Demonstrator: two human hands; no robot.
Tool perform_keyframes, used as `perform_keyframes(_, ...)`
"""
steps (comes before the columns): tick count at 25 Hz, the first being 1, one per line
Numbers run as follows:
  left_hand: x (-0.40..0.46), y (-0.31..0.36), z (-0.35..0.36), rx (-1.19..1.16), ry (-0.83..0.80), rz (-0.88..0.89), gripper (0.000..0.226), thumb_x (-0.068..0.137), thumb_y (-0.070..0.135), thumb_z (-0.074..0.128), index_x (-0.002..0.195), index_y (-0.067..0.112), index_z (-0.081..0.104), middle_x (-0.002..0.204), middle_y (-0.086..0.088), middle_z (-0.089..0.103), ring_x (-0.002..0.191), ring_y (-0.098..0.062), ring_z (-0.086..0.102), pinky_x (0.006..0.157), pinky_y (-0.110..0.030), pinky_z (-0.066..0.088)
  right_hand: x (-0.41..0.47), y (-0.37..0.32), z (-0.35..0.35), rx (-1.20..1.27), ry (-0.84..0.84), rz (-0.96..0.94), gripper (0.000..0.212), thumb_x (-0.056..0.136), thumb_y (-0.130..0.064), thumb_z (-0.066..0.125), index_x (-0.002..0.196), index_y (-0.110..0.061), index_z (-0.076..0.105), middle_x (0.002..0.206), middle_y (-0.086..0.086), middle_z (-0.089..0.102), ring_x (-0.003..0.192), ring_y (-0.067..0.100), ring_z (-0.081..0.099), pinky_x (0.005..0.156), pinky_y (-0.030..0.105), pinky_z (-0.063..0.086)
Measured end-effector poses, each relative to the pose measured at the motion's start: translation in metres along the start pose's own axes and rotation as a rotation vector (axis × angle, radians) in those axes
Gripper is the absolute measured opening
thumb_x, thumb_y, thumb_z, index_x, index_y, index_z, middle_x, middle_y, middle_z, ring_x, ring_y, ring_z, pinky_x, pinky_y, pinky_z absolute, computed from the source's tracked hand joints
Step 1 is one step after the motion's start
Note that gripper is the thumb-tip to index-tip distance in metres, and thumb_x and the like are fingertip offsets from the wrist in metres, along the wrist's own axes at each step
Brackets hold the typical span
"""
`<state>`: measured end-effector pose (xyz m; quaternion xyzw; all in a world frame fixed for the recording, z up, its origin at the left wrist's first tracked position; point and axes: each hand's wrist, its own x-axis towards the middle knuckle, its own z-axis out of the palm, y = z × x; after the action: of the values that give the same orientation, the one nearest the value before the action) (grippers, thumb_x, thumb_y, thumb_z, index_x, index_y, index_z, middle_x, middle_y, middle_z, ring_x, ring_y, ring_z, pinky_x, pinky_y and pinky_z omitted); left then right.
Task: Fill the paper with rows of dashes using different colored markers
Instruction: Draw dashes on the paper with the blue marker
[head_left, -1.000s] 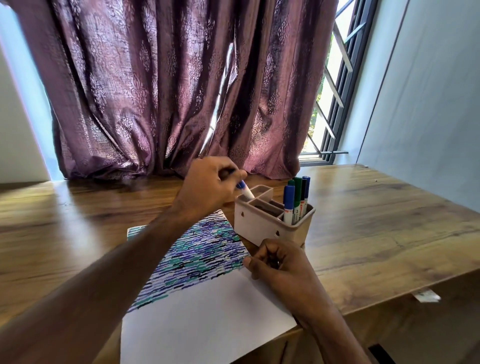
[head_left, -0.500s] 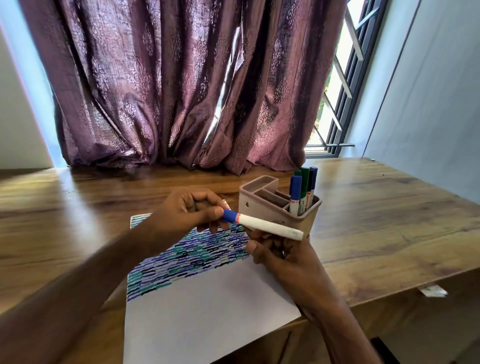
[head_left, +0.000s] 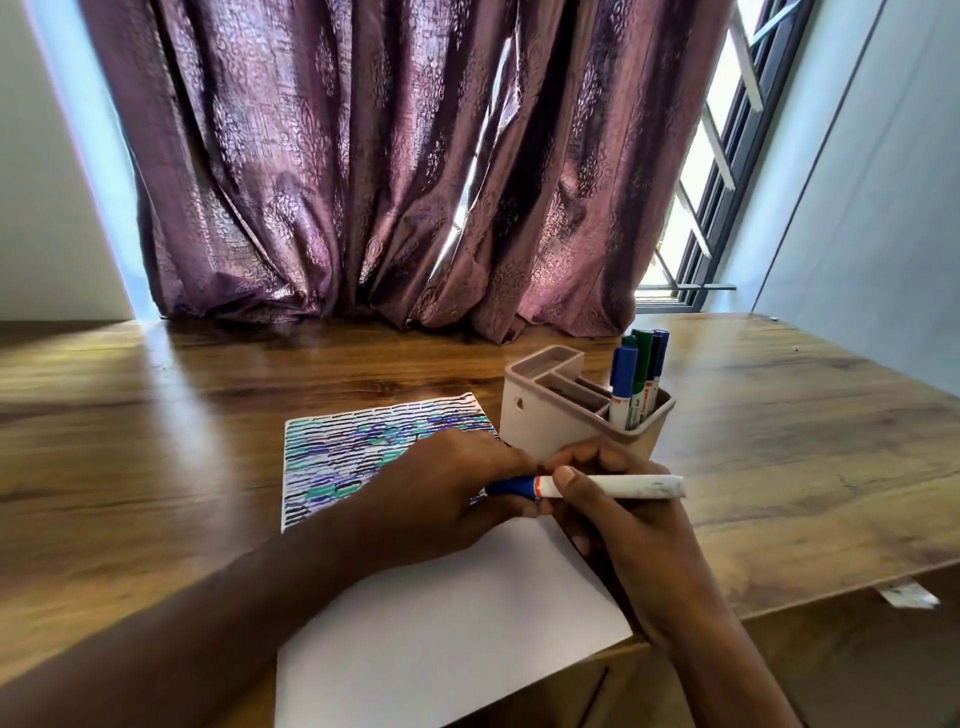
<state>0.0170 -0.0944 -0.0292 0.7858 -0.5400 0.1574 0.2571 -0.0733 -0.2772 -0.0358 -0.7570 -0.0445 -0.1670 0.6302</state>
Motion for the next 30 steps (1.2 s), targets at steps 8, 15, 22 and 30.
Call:
perform_keyframes(8, 0.006, -0.010, -0.021, -0.572, -0.280, -0.243, 0.008, 0.089, 0.015, 0.070, 0.094, 0.015, 0.076, 0.076, -0.004, 0.070, 0.068, -0.018, 0.060, 0.063, -0.031, 0.050, 0.002, 0.007, 0.000, -0.222, -0.033, -0.188, 0.020, 0.076, -0.036, 0.073, 0.076, -0.015, 0.074, 0.070, -0.006, 0.072, 0.067, 0.014, 0.068, 0.056, 0.017, 0.051)
perform_keyframes(15, 0.006, -0.016, -0.036, -0.803, -0.591, -0.295, 0.018, 0.096, 0.016, 0.056, 0.090, 0.015, 0.073, 0.073, 0.010, 0.065, 0.067, -0.005, 0.053, 0.064, -0.018, 0.042, -0.006, -0.003, 0.005, -0.220, -0.149, -0.394, 0.020, 0.073, -0.028, 0.076, 0.084, -0.041, 0.068, 0.082, -0.033, 0.069, 0.071, -0.002, 0.068, 0.060, 0.003, 0.049)
perform_keyframes(22, 0.005, -0.018, -0.036, -1.050, -0.795, -0.485, 0.029, 0.083, 0.053, 0.067, 0.081, 0.025, 0.075, 0.071, 0.008, 0.060, 0.058, -0.007, 0.042, 0.058, -0.020, 0.036, -0.008, 0.009, 0.004, -0.219, -0.122, -0.447, 0.026, 0.071, -0.025, 0.079, 0.095, -0.027, 0.067, 0.094, -0.027, 0.069, 0.077, -0.003, 0.068, 0.065, 0.004, 0.050)
perform_keyframes(30, 0.000, -0.037, -0.048, -0.443, -0.236, -0.226, 0.006, 0.092, 0.025, 0.066, 0.086, 0.024, 0.069, 0.073, 0.008, 0.060, 0.069, -0.005, 0.054, 0.066, -0.022, 0.044, -0.006, 0.001, -0.003, -0.097, 0.195, -0.260, 0.022, 0.075, -0.029, 0.071, 0.070, -0.009, 0.067, 0.064, 0.003, 0.070, 0.057, 0.016, 0.068, 0.050, 0.023, 0.054)
